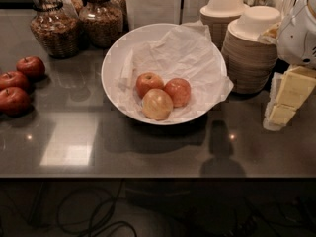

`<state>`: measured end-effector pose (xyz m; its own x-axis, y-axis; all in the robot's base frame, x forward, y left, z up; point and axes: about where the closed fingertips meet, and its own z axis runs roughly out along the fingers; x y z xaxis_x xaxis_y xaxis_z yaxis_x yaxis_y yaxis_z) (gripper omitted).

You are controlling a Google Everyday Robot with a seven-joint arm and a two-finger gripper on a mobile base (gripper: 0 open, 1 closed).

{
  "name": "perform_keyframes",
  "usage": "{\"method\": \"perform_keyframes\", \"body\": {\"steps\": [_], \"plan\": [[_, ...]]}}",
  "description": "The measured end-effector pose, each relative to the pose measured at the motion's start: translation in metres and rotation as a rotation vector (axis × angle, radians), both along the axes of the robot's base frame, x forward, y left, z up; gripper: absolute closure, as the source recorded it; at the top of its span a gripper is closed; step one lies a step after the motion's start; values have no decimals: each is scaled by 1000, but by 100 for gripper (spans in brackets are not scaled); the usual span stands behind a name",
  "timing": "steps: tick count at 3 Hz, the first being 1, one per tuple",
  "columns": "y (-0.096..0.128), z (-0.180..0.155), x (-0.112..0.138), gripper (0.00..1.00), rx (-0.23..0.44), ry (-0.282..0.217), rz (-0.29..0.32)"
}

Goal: Pick apple from white bowl

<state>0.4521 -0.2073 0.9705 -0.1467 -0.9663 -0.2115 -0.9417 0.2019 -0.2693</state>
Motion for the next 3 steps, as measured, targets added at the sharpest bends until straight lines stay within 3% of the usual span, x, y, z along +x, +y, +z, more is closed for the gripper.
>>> {"method": "perform_keyframes", "body": {"steps": [1,3], "plan": [[1,-9,18,0,10,-22,62],[5,-10,31,0,49,-45,51]]}}
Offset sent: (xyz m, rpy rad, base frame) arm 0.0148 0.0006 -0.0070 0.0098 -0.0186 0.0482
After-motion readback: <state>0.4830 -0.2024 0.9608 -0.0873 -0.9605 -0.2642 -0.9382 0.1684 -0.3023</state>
